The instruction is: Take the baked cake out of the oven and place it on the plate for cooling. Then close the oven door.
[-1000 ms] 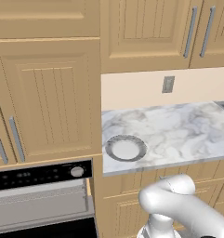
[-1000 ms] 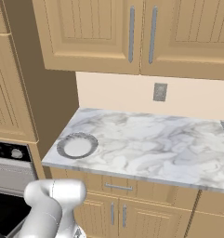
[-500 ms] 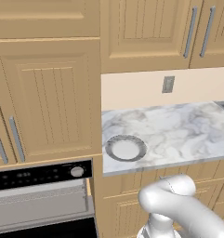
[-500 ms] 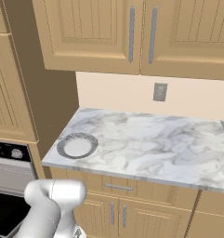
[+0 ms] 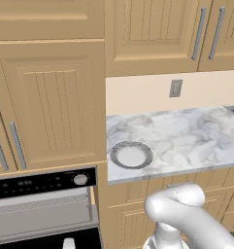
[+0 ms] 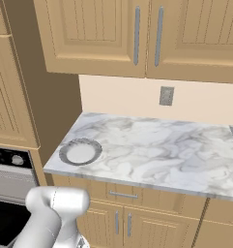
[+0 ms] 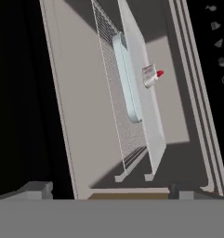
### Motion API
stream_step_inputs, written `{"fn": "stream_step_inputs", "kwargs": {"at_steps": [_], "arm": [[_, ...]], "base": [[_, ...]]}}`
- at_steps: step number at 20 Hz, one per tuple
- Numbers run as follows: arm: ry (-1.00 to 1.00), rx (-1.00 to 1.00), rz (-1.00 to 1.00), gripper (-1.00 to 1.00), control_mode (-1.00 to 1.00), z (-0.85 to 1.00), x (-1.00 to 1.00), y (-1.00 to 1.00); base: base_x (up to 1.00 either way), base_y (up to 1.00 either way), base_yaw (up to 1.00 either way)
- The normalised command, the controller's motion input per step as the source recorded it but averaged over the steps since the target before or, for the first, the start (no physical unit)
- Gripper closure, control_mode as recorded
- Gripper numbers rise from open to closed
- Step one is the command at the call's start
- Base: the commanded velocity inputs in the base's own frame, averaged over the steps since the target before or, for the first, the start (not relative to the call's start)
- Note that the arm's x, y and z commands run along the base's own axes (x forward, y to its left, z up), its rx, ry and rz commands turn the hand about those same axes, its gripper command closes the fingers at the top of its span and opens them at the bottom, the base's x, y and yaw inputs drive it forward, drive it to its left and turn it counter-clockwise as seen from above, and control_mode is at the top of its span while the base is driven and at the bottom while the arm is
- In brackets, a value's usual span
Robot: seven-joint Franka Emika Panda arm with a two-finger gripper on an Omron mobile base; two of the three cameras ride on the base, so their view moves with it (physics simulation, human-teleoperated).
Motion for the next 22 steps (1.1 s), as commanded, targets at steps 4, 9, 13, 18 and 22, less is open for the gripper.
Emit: {"fn": "stream_step_inputs", "kwargs": {"at_steps": [4,9,13,18,22], "arm": [[0.00,0.00,-0.01,-1.00,-1.00,0.30,0.50,0.00],[0.00,0.00,-0.04,-1.00,-1.00,0.14,0.48,0.00],[0.00,-0.08,-0.05,-1.00,-1.00,-0.17,0.46,0.00],[0.00,-0.13,-0.01,-1.00,-1.00,-0.18,0.47,0.00],[0.00,-0.06,-0.03,-1.00,-1.00,-0.01,0.44,0.00]], "base": [[0.00,0.00,0.00],[0.00,0.00,0.00],[0.00,0.00,0.00],[0.00,0.00,0.00],[0.00,0.00,0.00]]}}
